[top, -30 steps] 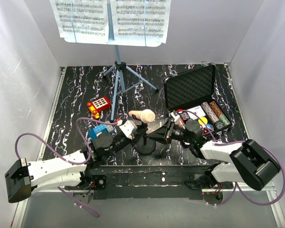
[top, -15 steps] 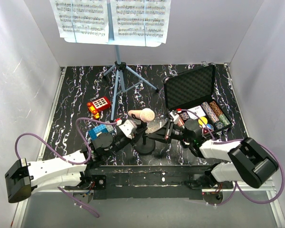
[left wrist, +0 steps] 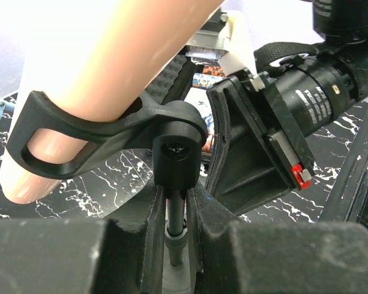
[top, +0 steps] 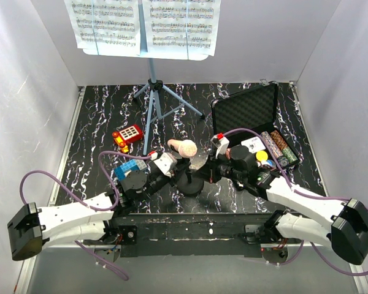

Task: Pack up the instrument practice props
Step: Unscrew the knob on the microphone stand.

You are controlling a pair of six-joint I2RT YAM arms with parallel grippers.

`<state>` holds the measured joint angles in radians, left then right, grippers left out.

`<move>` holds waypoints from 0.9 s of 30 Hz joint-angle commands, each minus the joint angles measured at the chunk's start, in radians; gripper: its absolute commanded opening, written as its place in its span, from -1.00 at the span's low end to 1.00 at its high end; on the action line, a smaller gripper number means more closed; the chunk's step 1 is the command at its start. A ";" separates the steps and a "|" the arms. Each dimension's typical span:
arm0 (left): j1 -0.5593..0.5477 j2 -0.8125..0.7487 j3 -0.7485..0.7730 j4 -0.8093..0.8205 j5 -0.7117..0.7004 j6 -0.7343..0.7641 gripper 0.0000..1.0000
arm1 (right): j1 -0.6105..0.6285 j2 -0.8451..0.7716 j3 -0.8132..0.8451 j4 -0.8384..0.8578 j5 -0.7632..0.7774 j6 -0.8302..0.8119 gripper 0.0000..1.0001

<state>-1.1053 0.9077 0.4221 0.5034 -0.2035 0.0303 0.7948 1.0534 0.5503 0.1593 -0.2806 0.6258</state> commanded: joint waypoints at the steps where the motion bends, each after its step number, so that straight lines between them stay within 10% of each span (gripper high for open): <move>1: -0.005 0.028 0.009 -0.103 0.026 0.000 -1.00 | 0.067 0.000 0.028 -0.061 0.274 -0.254 -0.97; 17: -0.005 0.126 0.037 -0.103 0.039 -0.012 -1.00 | 0.330 0.112 -0.013 0.104 0.967 -0.797 -0.97; 27: -0.005 0.131 -0.002 -0.071 0.026 -0.023 -1.00 | 0.474 0.286 -0.153 0.650 1.262 -1.198 -0.97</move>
<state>-1.0760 1.0241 0.4713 0.5434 -0.2958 0.0338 1.2785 1.2339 0.4473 0.6235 0.6529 -0.3485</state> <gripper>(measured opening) 0.124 0.077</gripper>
